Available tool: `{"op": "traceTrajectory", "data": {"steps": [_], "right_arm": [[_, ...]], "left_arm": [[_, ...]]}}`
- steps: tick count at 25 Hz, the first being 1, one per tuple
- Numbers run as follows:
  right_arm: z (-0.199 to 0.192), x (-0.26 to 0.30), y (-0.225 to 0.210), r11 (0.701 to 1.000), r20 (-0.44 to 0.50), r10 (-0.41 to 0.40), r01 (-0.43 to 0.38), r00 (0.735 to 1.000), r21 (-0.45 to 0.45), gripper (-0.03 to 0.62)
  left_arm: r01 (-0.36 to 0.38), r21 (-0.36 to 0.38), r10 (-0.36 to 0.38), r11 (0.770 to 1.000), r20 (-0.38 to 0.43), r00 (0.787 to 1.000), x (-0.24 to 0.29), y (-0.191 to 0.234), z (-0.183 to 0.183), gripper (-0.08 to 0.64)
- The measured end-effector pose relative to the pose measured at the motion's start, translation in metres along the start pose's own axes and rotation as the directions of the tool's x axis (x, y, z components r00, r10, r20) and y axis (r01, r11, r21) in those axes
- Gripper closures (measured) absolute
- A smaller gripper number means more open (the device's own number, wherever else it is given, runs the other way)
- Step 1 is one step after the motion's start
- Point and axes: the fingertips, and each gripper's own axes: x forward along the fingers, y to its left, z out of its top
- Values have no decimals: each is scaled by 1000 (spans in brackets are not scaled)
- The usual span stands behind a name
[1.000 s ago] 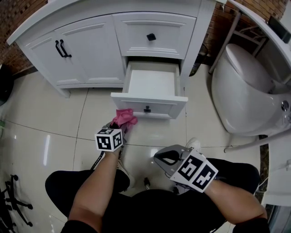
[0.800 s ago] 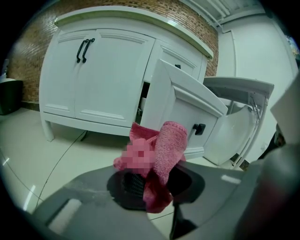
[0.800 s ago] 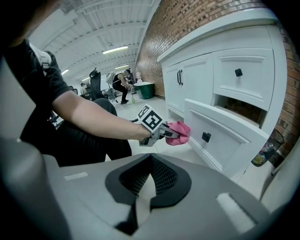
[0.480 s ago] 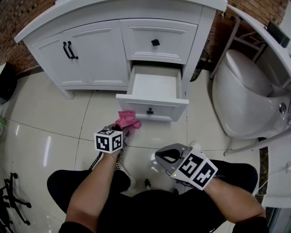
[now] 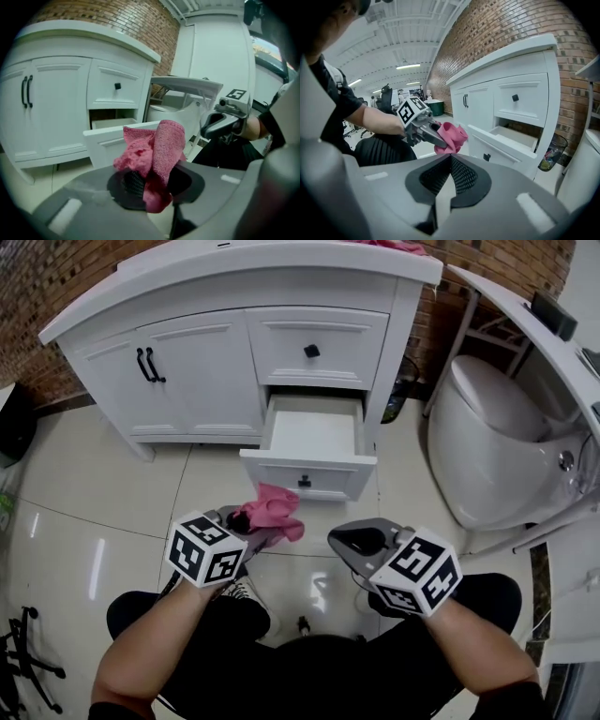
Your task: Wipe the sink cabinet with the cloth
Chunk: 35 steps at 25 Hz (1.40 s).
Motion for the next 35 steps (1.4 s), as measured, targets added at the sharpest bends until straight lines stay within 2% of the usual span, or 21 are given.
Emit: {"op": "traceTrajectory", "data": {"steps": [5, 8, 13, 17, 20, 26, 35], "right_arm": [[-1, -8, 15, 1000, 9, -24, 25, 1000, -1, 586], [-15, -9, 20, 999, -22, -49, 49, 999, 11, 586], [-35, -14, 26, 995, -70, -100, 100, 992, -1, 586], [-45, -16, 29, 991, -78, -136, 135, 988, -11, 586], [-51, -14, 30, 988, -91, -152, 149, 984, -39, 586], [-58, -8, 36, 993, -103, -120, 116, 987, -36, 586], [-58, -7, 36, 995, -95, -102, 101, 990, -19, 586]], "left_arm": [[14, 162, -9, 987, -32, 999, -26, -36, 8, 465], [32, 187, -24, 982, -43, 999, -26, -52, -5, 465], [94, 223, -71, 970, -108, 992, -18, -77, -29, 465], [142, 216, -107, 966, -165, 980, -13, -80, -44, 465], [137, 212, -105, 968, -153, 983, -14, -77, -40, 465], [117, 223, -84, 968, -151, 985, -11, -72, -38, 465], [121, 227, -90, 966, -140, 986, -10, -78, -37, 463]]}}
